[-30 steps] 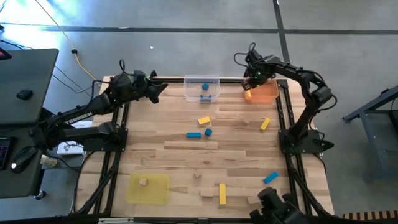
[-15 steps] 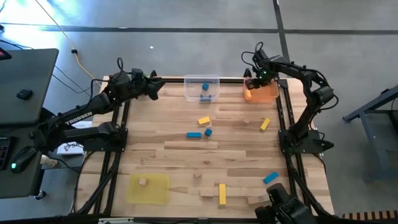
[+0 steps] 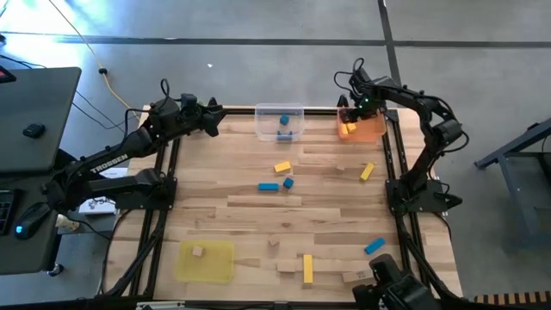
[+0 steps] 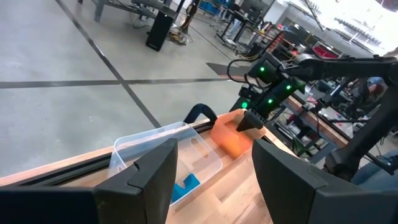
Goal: Sort & place blocks by color
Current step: Put the blue block into the transparent bin
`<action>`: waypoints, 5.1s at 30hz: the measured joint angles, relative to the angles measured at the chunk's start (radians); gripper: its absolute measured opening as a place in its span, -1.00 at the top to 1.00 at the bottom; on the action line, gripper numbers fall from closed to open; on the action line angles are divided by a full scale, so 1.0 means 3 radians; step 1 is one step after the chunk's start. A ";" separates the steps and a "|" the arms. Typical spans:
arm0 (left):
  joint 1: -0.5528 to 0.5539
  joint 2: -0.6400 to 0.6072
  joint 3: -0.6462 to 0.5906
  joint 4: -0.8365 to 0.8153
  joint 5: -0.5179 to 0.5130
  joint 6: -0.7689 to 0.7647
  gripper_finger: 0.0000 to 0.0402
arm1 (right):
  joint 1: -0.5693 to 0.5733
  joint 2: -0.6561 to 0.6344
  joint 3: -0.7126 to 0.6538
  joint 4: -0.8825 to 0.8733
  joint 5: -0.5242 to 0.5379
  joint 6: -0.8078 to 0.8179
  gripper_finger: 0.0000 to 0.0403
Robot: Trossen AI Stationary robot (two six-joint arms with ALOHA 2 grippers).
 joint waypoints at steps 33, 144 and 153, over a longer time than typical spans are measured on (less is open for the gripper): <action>-0.0004 0.0000 0.0000 -0.0004 0.0141 0.0406 0.02 | 0.1718 -0.0940 0.0135 -0.1765 -0.0547 0.0387 0.09; -0.0010 -0.0001 0.0001 -0.0004 0.0336 -0.0336 0.02 | 0.5773 -0.0273 -0.1033 -0.0185 -0.0776 0.1624 0.66; -0.0011 -0.0001 0.0001 -0.0004 0.0695 -0.0563 0.02 | 0.5180 -0.0273 -0.0329 -0.0336 -0.0005 0.1943 0.66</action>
